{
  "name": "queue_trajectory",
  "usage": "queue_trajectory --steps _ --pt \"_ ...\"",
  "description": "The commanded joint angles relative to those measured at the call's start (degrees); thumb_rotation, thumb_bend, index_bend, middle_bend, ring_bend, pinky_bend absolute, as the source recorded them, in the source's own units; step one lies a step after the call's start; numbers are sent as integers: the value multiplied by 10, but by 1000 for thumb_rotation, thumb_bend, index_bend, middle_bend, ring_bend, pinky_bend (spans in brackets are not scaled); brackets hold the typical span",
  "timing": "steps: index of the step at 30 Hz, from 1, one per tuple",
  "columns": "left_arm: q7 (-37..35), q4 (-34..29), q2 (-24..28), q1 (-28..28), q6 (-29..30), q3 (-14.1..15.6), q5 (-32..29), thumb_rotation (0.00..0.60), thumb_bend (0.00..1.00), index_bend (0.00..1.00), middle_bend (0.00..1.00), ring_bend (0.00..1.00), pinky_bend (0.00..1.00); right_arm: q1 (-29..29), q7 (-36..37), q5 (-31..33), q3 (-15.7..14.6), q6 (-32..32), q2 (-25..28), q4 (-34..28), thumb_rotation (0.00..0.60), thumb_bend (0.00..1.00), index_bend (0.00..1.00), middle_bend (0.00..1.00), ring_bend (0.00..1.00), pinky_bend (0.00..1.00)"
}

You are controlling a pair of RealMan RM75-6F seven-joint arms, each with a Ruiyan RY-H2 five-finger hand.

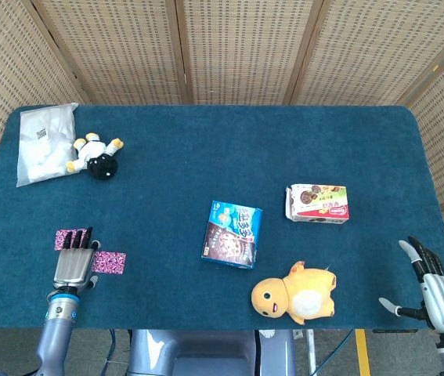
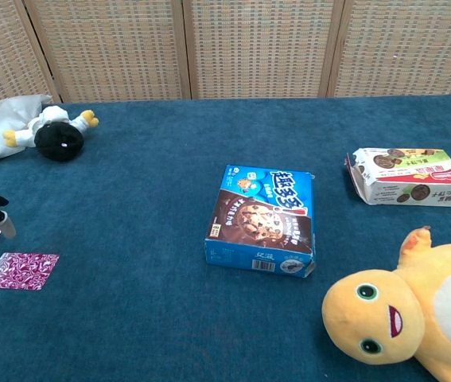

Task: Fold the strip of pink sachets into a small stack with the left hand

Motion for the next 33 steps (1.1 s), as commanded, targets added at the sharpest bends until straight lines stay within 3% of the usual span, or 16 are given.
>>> queue_trajectory --steps 1,26,33 --pt "7 2 -5 -9 -7 -8 -16 600 271 227 0 0 0 0 1 1 0 0 0 0 600 105 43 0 0 0" --pt "24 21 -31 -38 -2 -9 -53 600 287 236 0 0 0 1 2 1 0 -2 1 -1 600 106 43 0 0 0" --pt "21 23 -34 -40 1 -3 -48 600 295 310 0 0 0 1 2 1 1 -1 1 -1 600 105 43 0 0 0"
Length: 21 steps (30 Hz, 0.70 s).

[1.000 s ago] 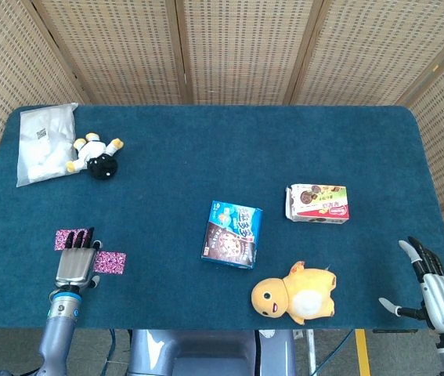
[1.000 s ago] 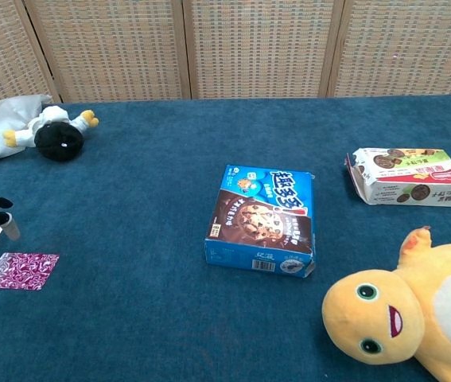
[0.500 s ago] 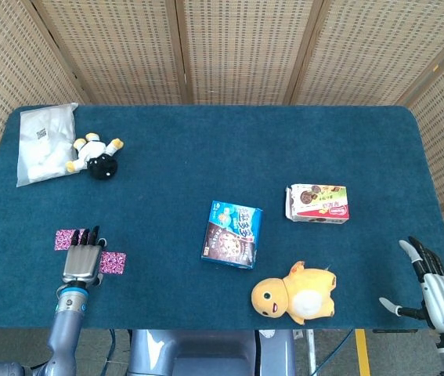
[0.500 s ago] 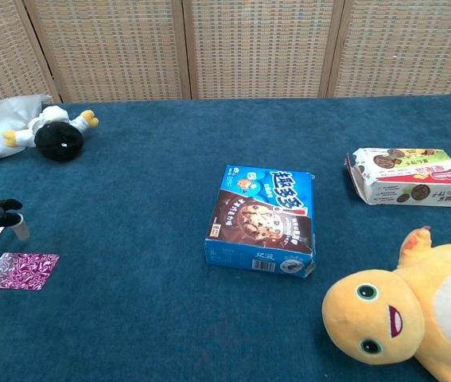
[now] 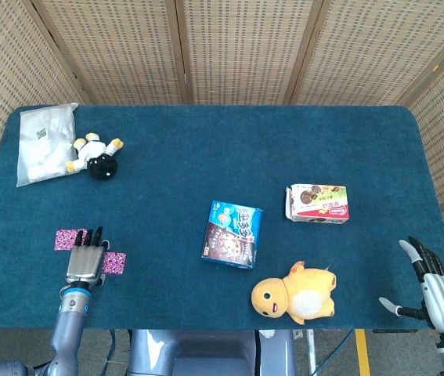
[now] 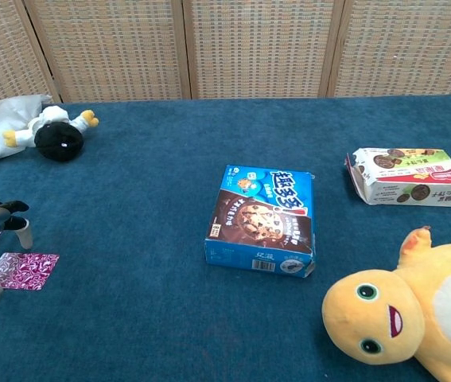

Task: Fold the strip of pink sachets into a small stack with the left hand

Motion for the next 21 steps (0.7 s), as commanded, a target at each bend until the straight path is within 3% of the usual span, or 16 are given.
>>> queue_trajectory --steps 1,21 --pt "-1 0 0 0 1 2 1 600 296 316 0 0 0 0 0 0 0 0 0 0 600 105 42 0 0 0" --pt "-2 14 -10 -5 1 7 3 600 298 322 0 0 0 0 2 0 0 1 0 0 600 105 43 0 0 0"
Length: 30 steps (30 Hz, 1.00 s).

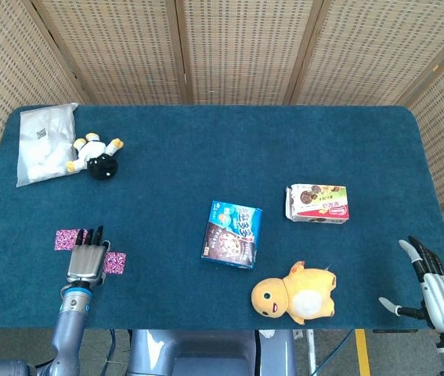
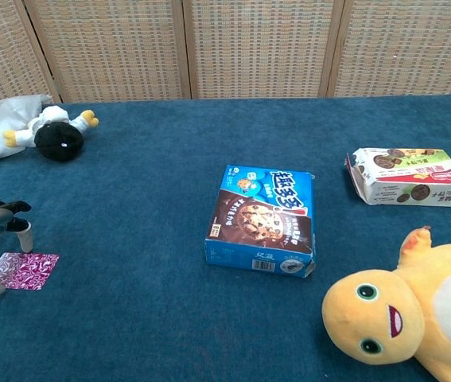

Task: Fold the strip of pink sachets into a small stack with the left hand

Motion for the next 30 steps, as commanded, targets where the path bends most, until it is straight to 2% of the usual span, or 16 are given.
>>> queue_trajectory --steps 1,30 --pt "0 0 -2 0 1 1 1 600 298 322 0 0 0 0 0 0 0 0 0 0 600 106 43 0 0 0" --pt "4 13 -9 -5 -1 0 -14 600 313 329 0 0 0 0 0 0 -1 -1 1 -1 600 106 43 0 0 0"
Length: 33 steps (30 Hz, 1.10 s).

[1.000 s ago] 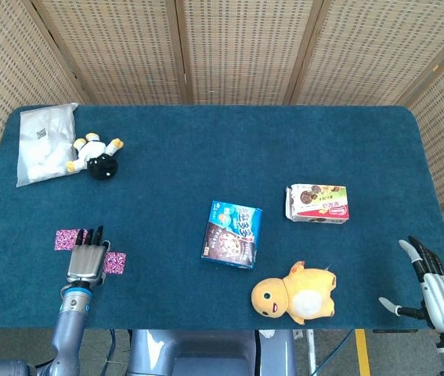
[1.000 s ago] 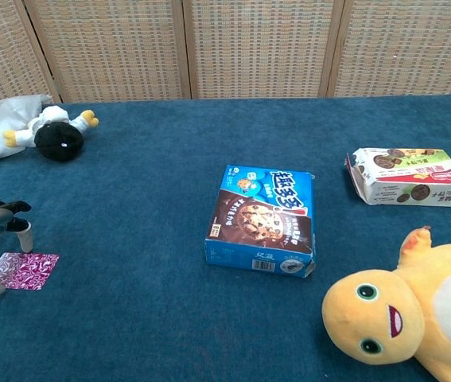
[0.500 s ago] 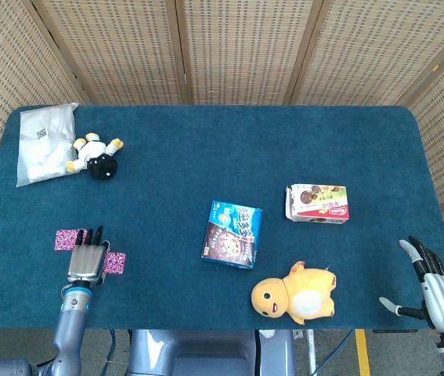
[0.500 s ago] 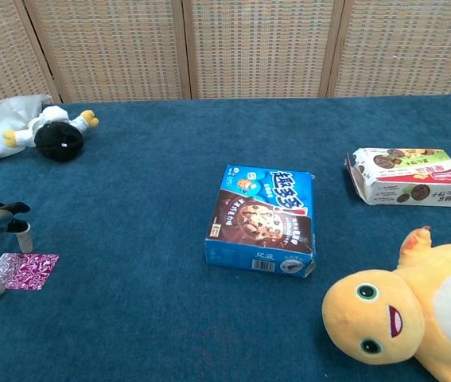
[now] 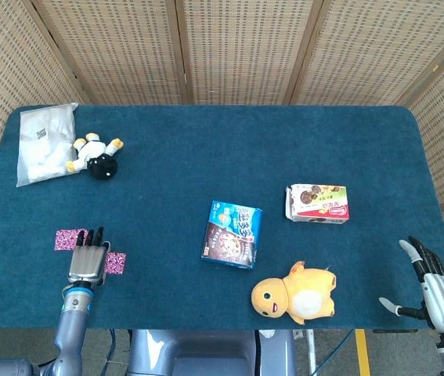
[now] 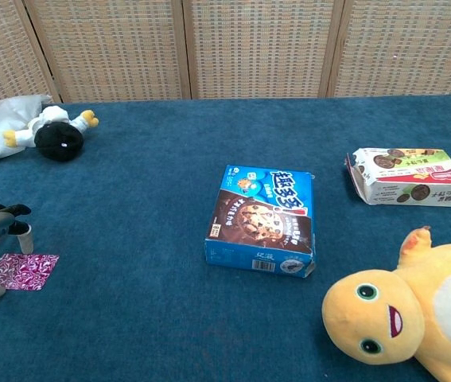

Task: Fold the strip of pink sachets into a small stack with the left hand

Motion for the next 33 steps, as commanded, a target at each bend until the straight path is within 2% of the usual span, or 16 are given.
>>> queue_trajectory --steps 1,13,33 --pt "0 0 0 0 0 0 -1 600 314 332 0 0 0 0 0 0 0 1 0 0 600 106 43 0 0 0" --pt "-3 8 -3 2 -9 5 -10 600 329 372 0 0 0 0 -1 1 0 0 0 0 600 107 43 0 0 0" --pt "-18 -3 3 4 -8 10 11 600 347 467 0 0 0 -1 4 1 0 1 2 -1 600 106 43 0 0 0"
